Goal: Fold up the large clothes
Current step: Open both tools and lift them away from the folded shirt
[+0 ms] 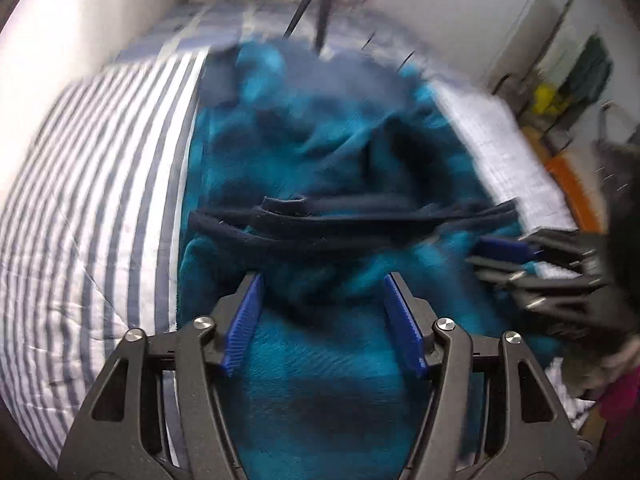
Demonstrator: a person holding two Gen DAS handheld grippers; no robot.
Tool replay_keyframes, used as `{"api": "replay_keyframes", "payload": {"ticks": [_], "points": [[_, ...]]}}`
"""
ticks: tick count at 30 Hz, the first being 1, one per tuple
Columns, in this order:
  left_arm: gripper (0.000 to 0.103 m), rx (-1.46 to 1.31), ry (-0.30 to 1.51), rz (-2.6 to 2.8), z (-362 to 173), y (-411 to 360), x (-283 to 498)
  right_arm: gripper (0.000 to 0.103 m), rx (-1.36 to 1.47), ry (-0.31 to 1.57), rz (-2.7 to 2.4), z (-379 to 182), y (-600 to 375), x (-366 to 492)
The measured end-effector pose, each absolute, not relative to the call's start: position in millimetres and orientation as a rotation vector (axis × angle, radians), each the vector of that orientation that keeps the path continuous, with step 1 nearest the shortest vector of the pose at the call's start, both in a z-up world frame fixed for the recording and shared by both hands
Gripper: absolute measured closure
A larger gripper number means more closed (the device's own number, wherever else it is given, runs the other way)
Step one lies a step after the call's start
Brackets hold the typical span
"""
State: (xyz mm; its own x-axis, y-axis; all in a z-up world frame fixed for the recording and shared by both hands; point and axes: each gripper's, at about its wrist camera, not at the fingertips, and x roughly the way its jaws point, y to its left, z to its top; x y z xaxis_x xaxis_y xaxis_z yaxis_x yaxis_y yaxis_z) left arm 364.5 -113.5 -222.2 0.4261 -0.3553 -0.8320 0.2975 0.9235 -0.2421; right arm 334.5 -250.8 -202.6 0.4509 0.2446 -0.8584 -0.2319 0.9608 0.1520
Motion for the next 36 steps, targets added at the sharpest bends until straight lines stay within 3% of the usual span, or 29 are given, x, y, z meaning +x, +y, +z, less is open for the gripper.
{"api": "replay_keyframes", "payload": {"ticks": [7,17,24,36], "points": [[0.040,-0.020,1.039,-0.427,-224,-113,361,0.074,0.036,1.086,0.302,-209,-252,335],[0.040,-0.182,0.959,-0.434,-151,-44,406,0.071,0.161,0.960,0.346,-128,-299,334],[0.040,-0.263,0.903,-0.386,-123,-14,464,0.071,0.217,0.898,0.178,-109,-357,378],[0.040,-0.165,0.965,-0.384,-181,-66,542,0.071,0.180,0.940,0.104,-168,-358,457]]}}
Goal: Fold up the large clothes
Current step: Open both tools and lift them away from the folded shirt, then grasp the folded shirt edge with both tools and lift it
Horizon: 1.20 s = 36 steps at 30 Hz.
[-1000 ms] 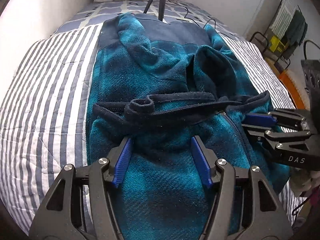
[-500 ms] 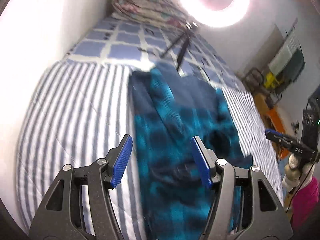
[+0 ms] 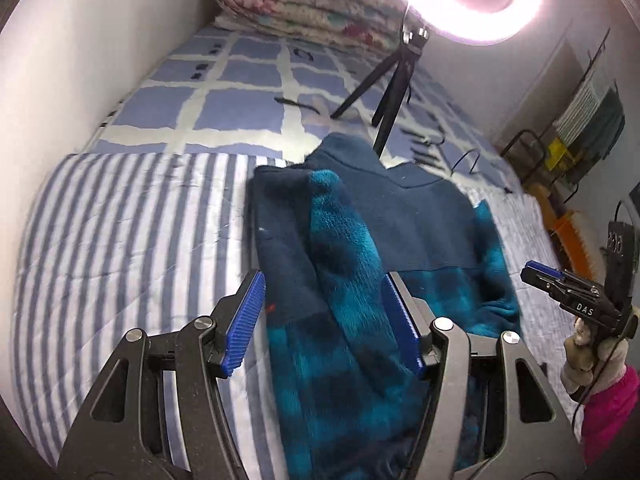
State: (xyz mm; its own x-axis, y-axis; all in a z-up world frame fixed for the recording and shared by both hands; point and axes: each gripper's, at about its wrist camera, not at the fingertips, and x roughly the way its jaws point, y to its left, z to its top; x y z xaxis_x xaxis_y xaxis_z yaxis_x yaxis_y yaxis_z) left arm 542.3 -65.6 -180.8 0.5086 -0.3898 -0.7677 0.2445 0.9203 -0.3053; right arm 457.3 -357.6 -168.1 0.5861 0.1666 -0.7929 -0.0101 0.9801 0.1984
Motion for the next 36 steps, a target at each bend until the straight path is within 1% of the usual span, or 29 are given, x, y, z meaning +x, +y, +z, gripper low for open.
{"api": "replay_keyframes", "payload": {"ticks": [9,11,14,15,16,18,20,23,28,31,34,35,36], "points": [[0.040,-0.037,1.049,-0.350,-248,-106,577,0.070,0.118,1.018,0.138,-223,-336,494],[0.036,-0.016,1.043,-0.373,-247,-110,577,0.067,0.099,1.014,0.164,-223,-335,495],[0.036,-0.055,1.046,-0.437,-236,-100,579,0.068,0.090,1.034,0.218,-215,-340,497],[0.036,-0.081,1.030,-0.447,-230,-93,580,0.068,0.108,1.014,0.247,-208,-346,496],[0.036,-0.109,1.003,-0.445,-223,-84,582,0.066,0.141,0.980,0.272,-200,-355,495],[0.036,-0.137,0.958,-0.401,-212,-66,590,0.052,0.204,0.922,0.281,-189,-373,495],[0.036,-0.182,0.943,-0.340,-212,-48,603,0.049,0.277,0.865,0.218,-184,-400,498],[0.036,-0.235,0.988,-0.304,-226,-36,623,0.049,0.349,0.885,0.118,-200,-429,510],[0.036,-0.256,1.011,-0.304,-247,-43,648,0.049,0.415,0.898,0.056,-227,-444,530],[0.036,-0.193,0.988,-0.292,-251,-56,655,0.049,0.428,0.896,0.066,-234,-439,547],[0.037,-0.125,0.963,-0.284,-252,-70,657,0.049,0.381,0.897,0.074,-236,-427,558],[0.046,-0.100,0.947,-0.281,-252,-75,654,0.053,0.361,0.894,0.075,-236,-423,562],[0.052,-0.079,0.934,-0.277,-254,-78,651,0.068,0.351,0.891,0.077,-236,-419,562]]}}
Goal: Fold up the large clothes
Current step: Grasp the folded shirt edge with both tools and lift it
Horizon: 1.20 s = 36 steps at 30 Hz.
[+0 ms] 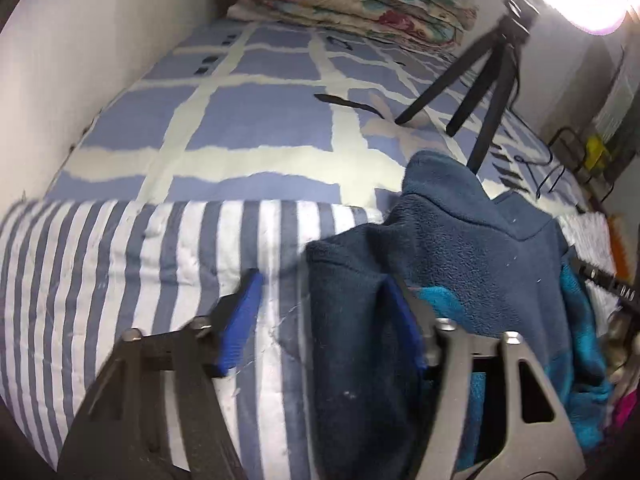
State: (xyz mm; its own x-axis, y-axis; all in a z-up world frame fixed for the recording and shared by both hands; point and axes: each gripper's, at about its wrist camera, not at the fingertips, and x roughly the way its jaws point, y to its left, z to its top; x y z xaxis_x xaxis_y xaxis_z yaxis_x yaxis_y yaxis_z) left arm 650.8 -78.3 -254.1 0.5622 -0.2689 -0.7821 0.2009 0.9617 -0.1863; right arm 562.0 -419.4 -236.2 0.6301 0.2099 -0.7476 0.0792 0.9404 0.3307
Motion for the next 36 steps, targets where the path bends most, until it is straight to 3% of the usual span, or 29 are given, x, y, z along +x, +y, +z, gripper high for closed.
{"api": "replay_keyframes", "payload": {"ticks": [1,2,3,5,12,25,36], "points": [[0.064,-0.023,0.915,-0.271,-256,-88,646,0.075,0.349,0.894,0.089,-237,-416,564],[0.084,0.011,0.903,-0.281,-256,-94,645,0.084,0.345,0.897,0.099,-238,-412,567],[0.092,0.048,0.893,-0.301,-255,-102,642,0.092,0.331,0.894,0.096,-237,-409,565],[0.095,0.072,0.887,-0.286,-252,-107,639,0.094,0.293,0.886,0.088,-233,-402,564],[0.097,-0.129,0.864,-0.363,-221,-88,623,0.095,0.250,0.831,0.100,-194,-394,549],[0.099,-0.140,0.791,-0.480,-154,-90,529,0.096,0.168,0.775,0.172,-123,-366,475],[0.099,-0.132,0.760,-0.506,-122,-58,429,0.096,0.186,0.775,0.221,-107,-359,375]]}}
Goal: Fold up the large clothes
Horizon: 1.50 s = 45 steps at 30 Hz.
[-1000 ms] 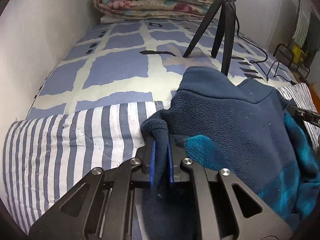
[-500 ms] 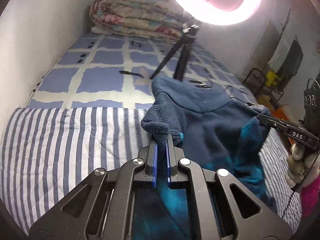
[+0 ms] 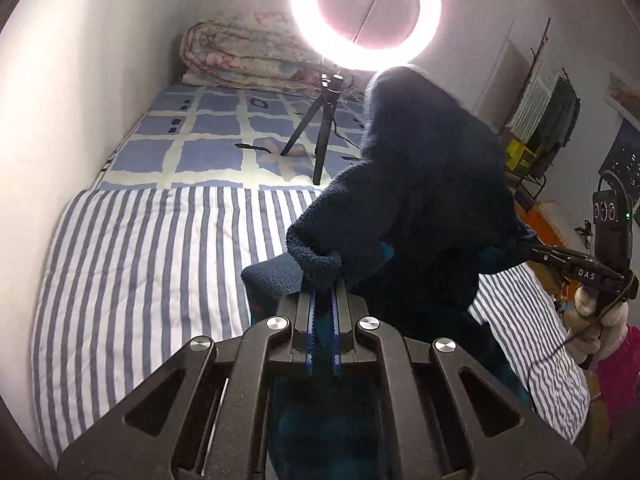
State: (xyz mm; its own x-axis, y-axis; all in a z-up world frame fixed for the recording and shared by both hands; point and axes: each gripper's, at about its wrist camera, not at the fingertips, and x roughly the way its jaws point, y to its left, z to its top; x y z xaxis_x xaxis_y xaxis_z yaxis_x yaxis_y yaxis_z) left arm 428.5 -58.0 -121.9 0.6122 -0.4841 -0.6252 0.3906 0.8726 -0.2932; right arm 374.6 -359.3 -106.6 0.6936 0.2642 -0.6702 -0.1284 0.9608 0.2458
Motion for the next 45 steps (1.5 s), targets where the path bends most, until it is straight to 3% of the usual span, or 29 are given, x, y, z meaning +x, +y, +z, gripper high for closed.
{"api": "replay_keyframes", "payload": {"ticks": [9,19,21,23,25,26,27,29,39,40,41,42,43,45], "points": [[0.099,-0.081,0.770,-0.497,-139,-43,341,0.096,0.182,0.809,0.245,-123,-351,292],[0.097,-0.029,0.905,-0.529,-176,-28,275,0.094,0.075,0.912,0.185,-150,-349,226],[0.087,-0.066,0.914,-0.537,-173,-21,270,0.094,0.079,0.910,0.178,-144,-353,213],[0.054,-0.141,0.919,-0.537,-168,-11,270,0.093,0.145,0.897,0.193,-135,-361,204],[0.042,-0.268,0.926,-0.546,-165,2,275,0.078,0.231,0.889,0.230,-129,-364,197],[0.040,-0.346,0.936,-0.548,-164,8,279,0.057,0.276,0.890,0.249,-127,-365,198],[0.039,-0.409,0.947,-0.546,-165,13,285,0.043,0.303,0.887,0.258,-126,-364,196],[0.037,-0.565,0.986,-0.556,-172,20,300,0.042,0.364,0.882,0.288,-127,-358,200],[0.037,-0.819,1.073,-0.558,-203,12,334,0.042,0.569,0.949,0.270,-173,-336,244],[0.046,-0.824,1.068,-0.565,-205,10,336,0.046,0.585,0.950,0.273,-175,-336,246],[0.066,-0.810,1.069,-0.564,-205,7,338,0.056,0.617,0.945,0.281,-180,-335,250],[0.078,-0.788,1.075,-0.556,-205,3,339,0.075,0.639,0.946,0.287,-182,-335,253],[0.089,-0.763,1.083,-0.538,-205,0,341,0.087,0.661,0.953,0.291,-186,-333,257],[0.093,-0.756,1.075,-0.535,-202,-2,338,0.095,0.672,0.965,0.276,-189,-332,260]]}}
